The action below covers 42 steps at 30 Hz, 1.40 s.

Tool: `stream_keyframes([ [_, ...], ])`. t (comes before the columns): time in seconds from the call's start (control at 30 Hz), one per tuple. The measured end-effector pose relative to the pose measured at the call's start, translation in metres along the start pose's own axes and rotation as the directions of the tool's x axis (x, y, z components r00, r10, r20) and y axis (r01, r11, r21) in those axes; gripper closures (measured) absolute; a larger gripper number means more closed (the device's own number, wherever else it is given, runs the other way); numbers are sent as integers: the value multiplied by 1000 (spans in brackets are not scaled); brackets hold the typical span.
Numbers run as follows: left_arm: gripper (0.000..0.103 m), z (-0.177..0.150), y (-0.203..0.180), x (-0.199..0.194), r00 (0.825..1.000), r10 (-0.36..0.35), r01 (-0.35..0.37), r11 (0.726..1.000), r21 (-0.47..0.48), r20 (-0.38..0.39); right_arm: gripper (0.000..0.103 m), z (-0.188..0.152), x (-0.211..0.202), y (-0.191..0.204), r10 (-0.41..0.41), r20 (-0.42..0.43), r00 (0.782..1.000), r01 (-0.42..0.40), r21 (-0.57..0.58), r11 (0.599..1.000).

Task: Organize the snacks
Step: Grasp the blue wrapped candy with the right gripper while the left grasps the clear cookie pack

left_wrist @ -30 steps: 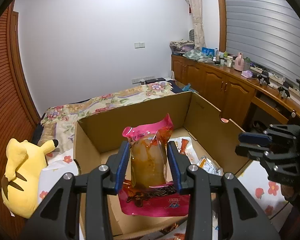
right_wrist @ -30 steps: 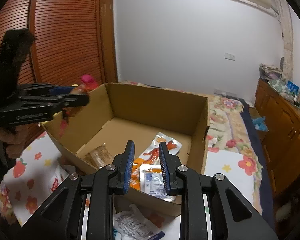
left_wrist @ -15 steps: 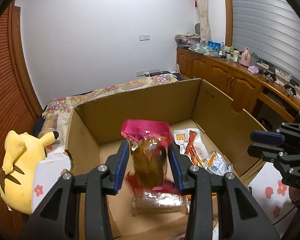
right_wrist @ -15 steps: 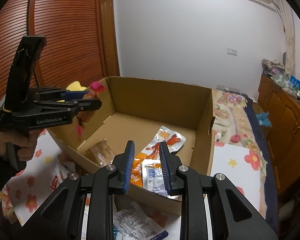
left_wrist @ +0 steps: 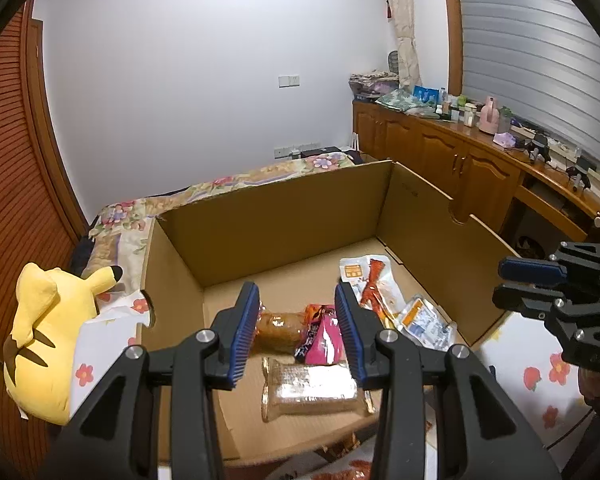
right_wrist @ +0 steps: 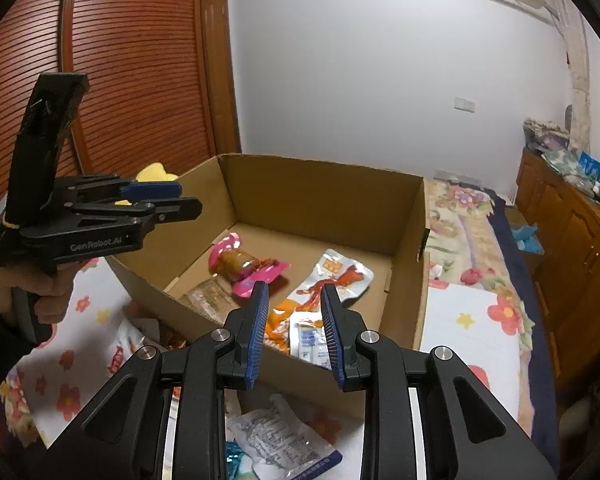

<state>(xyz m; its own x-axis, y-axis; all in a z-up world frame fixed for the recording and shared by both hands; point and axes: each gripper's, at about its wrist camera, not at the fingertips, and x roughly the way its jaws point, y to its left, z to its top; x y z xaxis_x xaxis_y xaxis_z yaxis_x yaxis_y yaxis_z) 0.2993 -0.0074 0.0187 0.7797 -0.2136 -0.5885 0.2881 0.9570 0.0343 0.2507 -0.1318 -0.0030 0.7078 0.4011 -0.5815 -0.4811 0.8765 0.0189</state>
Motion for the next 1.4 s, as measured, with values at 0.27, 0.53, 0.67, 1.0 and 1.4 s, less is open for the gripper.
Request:
stream_keyframes([
  [0.27,60,-15,-8,-43,999,-16,16,1000,5,36,73,-5,-29,13,-7,22,1000,7,4,1000],
  [0.53,46,-47,-20,-74,999,-25,23,999,41,44,66,-29,-55,31,-21,12,1000,21,21,1000],
  [0.67,42,-67,-23,-79,999,-31,30,999,42,28,61,-47,-57,37,-30,-13,999,30,36,999],
  [1.0,31,-116,-17,-82,999,-52,52,999,1,2,59,-83,-46,42,-39,-103,994,46,65,997],
  [1.4,31,-157,-18,-72,996,-68,67,998,-21,-64,62,-115,-10,56,-3,-216,976,12,39,999],
])
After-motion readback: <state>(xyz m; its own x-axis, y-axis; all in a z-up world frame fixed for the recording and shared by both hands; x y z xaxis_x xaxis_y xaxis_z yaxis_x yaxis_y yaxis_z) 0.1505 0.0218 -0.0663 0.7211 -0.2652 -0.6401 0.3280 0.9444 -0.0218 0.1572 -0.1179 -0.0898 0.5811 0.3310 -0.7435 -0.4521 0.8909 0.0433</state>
